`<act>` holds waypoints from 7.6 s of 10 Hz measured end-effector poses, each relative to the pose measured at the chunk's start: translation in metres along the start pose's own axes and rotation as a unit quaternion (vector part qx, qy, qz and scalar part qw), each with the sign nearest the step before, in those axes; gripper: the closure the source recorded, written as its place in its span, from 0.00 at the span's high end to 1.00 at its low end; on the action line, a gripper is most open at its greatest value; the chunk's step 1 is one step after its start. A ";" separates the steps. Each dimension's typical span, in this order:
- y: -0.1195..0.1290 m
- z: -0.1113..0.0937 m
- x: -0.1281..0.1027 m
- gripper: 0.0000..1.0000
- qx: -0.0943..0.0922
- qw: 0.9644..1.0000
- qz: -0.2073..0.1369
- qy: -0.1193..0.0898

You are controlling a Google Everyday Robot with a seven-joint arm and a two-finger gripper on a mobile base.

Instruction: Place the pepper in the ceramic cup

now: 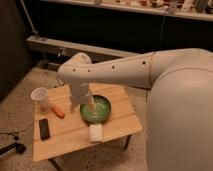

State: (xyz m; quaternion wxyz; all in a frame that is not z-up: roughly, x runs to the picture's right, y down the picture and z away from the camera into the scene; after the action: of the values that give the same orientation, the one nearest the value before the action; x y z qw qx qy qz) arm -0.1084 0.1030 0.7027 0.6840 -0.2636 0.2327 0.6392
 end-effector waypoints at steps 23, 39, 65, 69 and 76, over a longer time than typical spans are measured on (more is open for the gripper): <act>0.000 0.000 0.000 0.65 0.000 1.000 0.000 0.000; 0.047 -0.001 -0.012 0.65 -0.036 0.993 -0.097 -0.052; 0.145 0.098 -0.136 0.65 0.035 0.932 -0.361 -0.017; 0.148 0.126 -0.107 0.65 0.039 0.922 -0.385 0.009; 0.174 0.152 -0.088 0.65 0.046 0.911 -0.408 0.020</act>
State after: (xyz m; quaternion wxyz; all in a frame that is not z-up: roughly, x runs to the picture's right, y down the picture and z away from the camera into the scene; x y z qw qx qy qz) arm -0.2913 0.1449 0.8638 0.8920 -0.3163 0.1474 0.2873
